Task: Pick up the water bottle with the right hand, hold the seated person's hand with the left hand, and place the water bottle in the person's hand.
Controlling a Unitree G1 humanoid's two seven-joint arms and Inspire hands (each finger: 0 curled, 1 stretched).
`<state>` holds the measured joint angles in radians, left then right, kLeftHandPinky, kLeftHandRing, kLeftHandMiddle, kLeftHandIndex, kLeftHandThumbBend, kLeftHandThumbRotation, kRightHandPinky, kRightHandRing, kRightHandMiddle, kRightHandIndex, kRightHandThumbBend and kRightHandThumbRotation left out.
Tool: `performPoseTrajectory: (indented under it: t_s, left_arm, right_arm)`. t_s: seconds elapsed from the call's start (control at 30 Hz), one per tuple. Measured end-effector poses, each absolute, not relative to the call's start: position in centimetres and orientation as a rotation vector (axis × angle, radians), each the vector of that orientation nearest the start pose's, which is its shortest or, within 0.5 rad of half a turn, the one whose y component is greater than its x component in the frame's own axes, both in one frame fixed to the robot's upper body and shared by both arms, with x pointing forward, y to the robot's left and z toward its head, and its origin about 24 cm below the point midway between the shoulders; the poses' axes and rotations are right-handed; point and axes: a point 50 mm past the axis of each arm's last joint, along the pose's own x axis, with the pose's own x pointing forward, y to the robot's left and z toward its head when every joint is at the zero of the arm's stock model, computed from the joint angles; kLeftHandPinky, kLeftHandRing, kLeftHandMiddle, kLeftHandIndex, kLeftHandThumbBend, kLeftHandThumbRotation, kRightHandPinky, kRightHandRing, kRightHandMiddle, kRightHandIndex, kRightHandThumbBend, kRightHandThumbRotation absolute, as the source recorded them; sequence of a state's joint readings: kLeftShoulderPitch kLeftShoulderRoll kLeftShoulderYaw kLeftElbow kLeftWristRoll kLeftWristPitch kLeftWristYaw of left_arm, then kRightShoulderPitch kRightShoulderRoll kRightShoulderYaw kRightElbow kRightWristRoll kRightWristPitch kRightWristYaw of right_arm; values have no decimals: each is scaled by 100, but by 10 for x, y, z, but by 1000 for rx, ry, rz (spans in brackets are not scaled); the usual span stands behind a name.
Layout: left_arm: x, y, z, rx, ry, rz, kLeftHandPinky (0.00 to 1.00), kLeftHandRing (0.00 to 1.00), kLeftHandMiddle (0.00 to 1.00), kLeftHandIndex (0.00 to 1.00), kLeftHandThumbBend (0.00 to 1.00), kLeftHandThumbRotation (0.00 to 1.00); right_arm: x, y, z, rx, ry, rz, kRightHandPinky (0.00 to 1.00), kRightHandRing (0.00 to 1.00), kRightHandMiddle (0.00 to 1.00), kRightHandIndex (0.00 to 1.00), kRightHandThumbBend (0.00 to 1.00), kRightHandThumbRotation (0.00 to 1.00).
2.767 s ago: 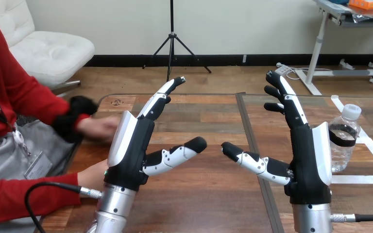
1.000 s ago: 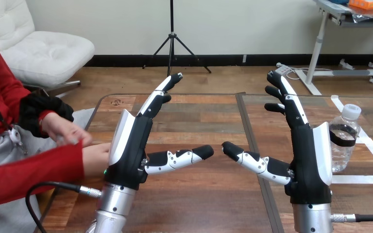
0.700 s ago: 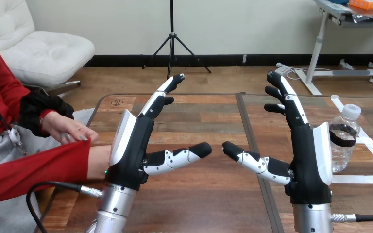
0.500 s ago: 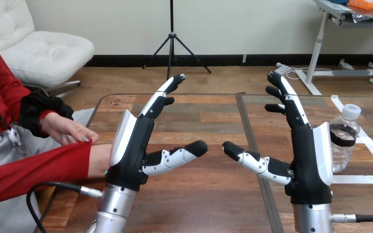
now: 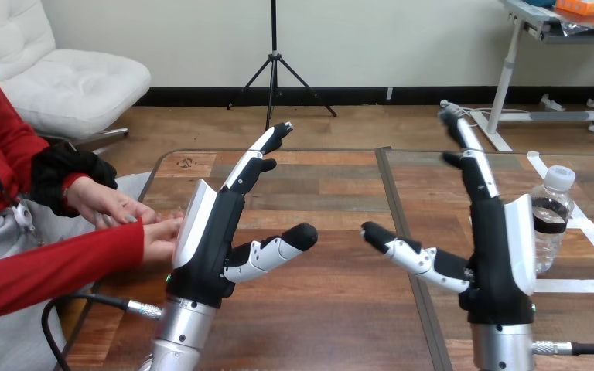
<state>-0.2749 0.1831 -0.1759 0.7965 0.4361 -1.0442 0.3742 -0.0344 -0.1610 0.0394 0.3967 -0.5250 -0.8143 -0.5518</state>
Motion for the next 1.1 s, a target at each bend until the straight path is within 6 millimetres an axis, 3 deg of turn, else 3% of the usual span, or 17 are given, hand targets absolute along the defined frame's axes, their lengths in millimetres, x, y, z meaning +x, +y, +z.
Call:
performPoseTrajectory:
  t_s: [1.1]
  left_arm:
    - [262,144,24,281,-527,-233,87,94,95,94,100,62]
  right_arm:
    - [225,-210,44,-416,-521,-312,94,100,100,100,100,51]
